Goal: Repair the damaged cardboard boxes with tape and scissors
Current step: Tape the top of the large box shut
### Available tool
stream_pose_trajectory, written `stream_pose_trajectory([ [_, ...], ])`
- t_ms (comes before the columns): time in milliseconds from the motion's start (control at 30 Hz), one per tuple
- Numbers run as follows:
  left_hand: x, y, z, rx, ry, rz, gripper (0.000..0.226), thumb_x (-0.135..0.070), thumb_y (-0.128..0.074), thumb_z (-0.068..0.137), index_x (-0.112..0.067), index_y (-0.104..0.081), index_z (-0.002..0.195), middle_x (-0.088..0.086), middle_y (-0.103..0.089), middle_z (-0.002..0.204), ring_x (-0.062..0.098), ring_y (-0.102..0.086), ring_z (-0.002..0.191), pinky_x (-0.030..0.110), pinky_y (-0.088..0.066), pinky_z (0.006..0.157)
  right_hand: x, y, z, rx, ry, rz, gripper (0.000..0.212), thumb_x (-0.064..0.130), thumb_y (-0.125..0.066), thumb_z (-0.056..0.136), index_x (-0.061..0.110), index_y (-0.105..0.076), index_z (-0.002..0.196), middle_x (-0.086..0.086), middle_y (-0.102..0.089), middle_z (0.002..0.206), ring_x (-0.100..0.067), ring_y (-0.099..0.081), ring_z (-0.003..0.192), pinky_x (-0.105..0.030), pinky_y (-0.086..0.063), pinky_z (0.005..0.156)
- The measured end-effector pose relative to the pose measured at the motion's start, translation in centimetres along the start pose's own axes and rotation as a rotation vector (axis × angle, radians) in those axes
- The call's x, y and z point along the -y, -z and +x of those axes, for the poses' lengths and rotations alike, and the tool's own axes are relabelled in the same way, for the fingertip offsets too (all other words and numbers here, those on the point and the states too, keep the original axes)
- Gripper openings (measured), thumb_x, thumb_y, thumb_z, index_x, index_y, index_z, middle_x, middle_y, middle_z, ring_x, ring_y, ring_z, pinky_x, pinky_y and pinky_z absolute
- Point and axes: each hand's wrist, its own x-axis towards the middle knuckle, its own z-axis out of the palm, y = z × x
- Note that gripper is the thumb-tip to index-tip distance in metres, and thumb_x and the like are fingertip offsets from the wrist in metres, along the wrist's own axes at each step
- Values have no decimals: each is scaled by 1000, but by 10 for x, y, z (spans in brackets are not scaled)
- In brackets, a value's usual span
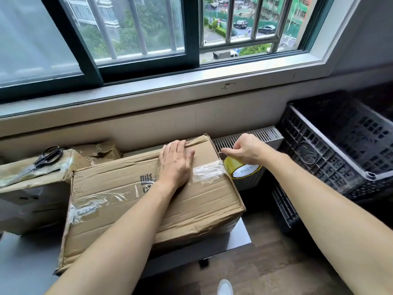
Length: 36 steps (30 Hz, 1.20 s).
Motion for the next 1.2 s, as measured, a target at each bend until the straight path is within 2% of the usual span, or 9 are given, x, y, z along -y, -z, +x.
stream_pose_trajectory([
  [367,-5,-2,-2,5,-39,94,89,-68,-7,85,-11,-39,146,6,-39,149,25,-30,139,40,-12,120,-5,-67,-3,-66,-42,6,58,36,-50,98,10,-40,47,-6,-39,50,-35,-44,63,-34,-34,60],
  [500,-9,5,3,41,-18,142,74,-62,-24,95,-12,-37,148,9,-35,151,26,-28,141,42,-14,119,-6,-67,-2,-91,-72,66,56,35,-52,95,11,-36,47,-7,-42,50,-33,-45,60,-35,-36,57],
  [600,-34,19,2,-55,-62,250,52,-52,-44,96,-13,-50,131,13,-47,131,32,-45,121,45,-32,100,-12,-62,-2,-119,-72,194,57,34,-54,97,15,-30,49,-3,-35,48,-22,-36,51,-34,-30,51],
  [667,-59,28,-3,-93,-106,274,53,-59,-40,93,-12,-55,113,12,-57,109,34,-57,101,43,-42,81,-16,-59,-4,-135,-71,271,55,34,-54,99,14,-31,53,-2,-33,50,-17,-33,49,-29,-25,47],
  [767,-95,31,-3,117,37,225,71,-73,-38,89,-11,-55,117,11,-66,112,32,-65,103,38,-48,75,-24,-56,-6,-142,-92,345,46,33,-53,98,13,-39,59,-2,-36,56,-17,-35,55,-31,-26,50],
  [867,-120,32,6,323,154,422,76,-81,-36,85,-14,-64,109,4,-69,105,24,-67,97,29,-43,63,-31,-54,-12,-111,-106,396,44,33,-54,97,13,-43,60,0,-41,57,-16,-39,57,-31,-30,52],
  [933,-131,32,11,389,173,517,65,-74,-39,90,-17,-65,109,-1,-69,106,19,-66,98,26,-42,65,-35,-56,-16,-100,-109,419,50,39,-54,98,16,-39,57,2,-40,55,-14,-39,55,-31,-31,54],
  [1033,-142,27,17,442,220,531,33,-37,-49,98,-16,-65,116,-3,-66,106,17,-64,100,24,-41,65,-41,-60,-20,-88,-120,470,52,49,-53,97,16,-36,60,1,-39,58,-15,-39,56,-33,-32,57],
  [1200,-153,19,9,388,120,589,25,-12,-51,95,-13,-64,116,4,-69,115,24,-67,105,28,-47,70,-46,-67,-24,-59,-150,589,56,56,-51,96,20,-28,61,2,-34,61,-15,-34,58,-32,-29,56],
])
